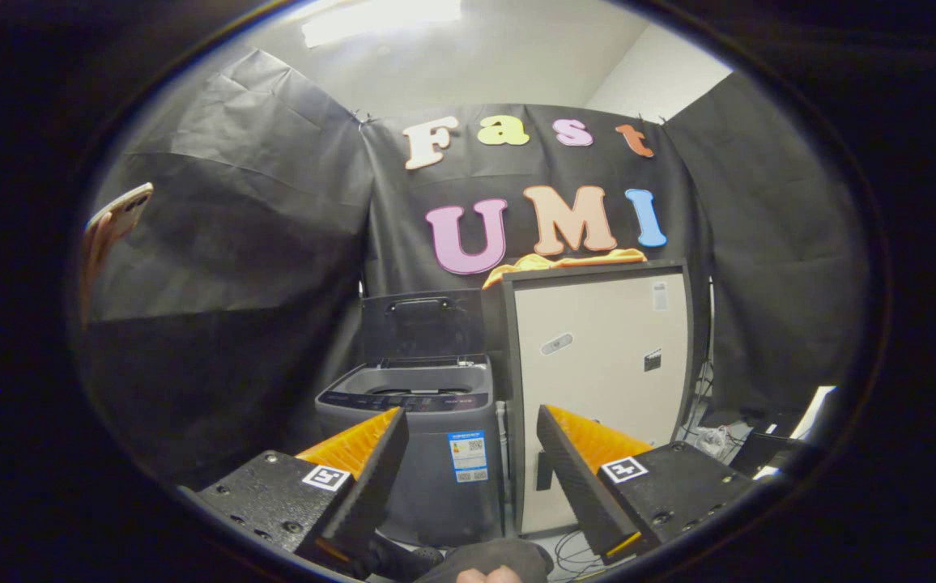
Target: Put the clothes into the washing machine and then close the washing machine lid.
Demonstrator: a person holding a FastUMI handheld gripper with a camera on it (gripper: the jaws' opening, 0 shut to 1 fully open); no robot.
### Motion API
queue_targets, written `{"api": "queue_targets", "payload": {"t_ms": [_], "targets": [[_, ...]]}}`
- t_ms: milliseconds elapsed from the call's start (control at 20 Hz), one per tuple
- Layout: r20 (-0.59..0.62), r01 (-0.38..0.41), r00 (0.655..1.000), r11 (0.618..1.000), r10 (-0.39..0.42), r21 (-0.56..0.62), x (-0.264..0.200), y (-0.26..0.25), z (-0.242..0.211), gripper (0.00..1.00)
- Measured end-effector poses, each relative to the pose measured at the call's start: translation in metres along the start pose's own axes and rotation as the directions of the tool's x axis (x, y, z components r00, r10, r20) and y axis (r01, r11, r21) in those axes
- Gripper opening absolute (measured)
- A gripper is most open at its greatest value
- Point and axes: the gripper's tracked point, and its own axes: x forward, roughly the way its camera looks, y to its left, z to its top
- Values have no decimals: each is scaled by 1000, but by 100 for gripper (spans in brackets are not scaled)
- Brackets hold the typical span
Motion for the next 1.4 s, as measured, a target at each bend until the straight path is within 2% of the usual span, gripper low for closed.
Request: {"api": "queue_targets", "payload": {"t_ms": [750, 1400], "targets": [[3, -11, 1000, 1000, 11, -9, 9, 3, 10, 97], [28, -49, 998, 998, 50, -41, 47, 9, 42, 97]]}}
